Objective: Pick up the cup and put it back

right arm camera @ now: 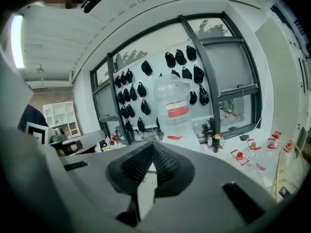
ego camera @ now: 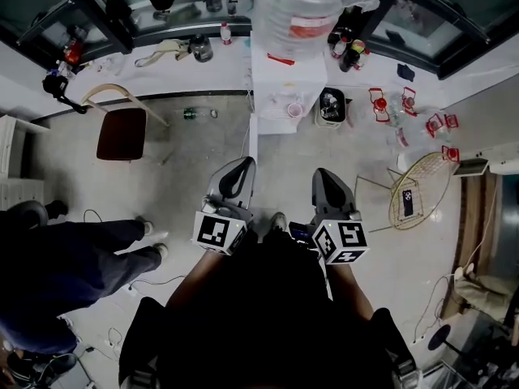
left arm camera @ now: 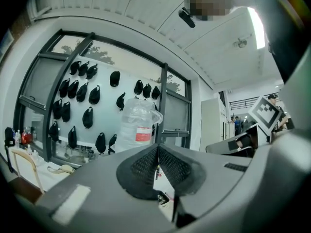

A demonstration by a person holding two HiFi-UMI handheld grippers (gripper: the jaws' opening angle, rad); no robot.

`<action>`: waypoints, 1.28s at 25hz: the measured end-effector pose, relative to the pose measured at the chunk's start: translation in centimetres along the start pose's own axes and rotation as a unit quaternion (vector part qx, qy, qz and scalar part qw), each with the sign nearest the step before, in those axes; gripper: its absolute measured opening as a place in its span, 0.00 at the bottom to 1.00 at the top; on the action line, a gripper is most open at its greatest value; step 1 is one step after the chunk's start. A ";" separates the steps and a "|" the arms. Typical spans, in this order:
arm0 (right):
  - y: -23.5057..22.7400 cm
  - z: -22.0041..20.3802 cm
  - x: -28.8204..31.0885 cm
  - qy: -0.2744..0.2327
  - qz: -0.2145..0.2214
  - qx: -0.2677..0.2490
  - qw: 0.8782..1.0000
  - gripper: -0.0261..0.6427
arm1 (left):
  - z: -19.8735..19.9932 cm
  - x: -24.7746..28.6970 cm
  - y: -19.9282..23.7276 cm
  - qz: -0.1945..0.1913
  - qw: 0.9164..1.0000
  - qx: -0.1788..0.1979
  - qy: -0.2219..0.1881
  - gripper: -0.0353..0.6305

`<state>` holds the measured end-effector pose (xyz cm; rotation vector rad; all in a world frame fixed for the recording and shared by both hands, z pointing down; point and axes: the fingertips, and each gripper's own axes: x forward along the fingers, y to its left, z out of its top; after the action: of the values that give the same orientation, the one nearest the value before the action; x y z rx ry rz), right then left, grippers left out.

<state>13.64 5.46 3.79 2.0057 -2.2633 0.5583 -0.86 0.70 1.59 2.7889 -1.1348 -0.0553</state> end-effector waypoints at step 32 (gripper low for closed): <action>-1.1 1.9 1.6 -0.014 -0.011 -0.018 1.000 0.03 | 1.6 1.4 0.5 -0.012 1.000 0.012 -0.015 0.06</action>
<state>14.86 3.24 2.76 2.0317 -2.2468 0.4868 -0.34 -0.78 0.11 2.8329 -1.1168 -0.0869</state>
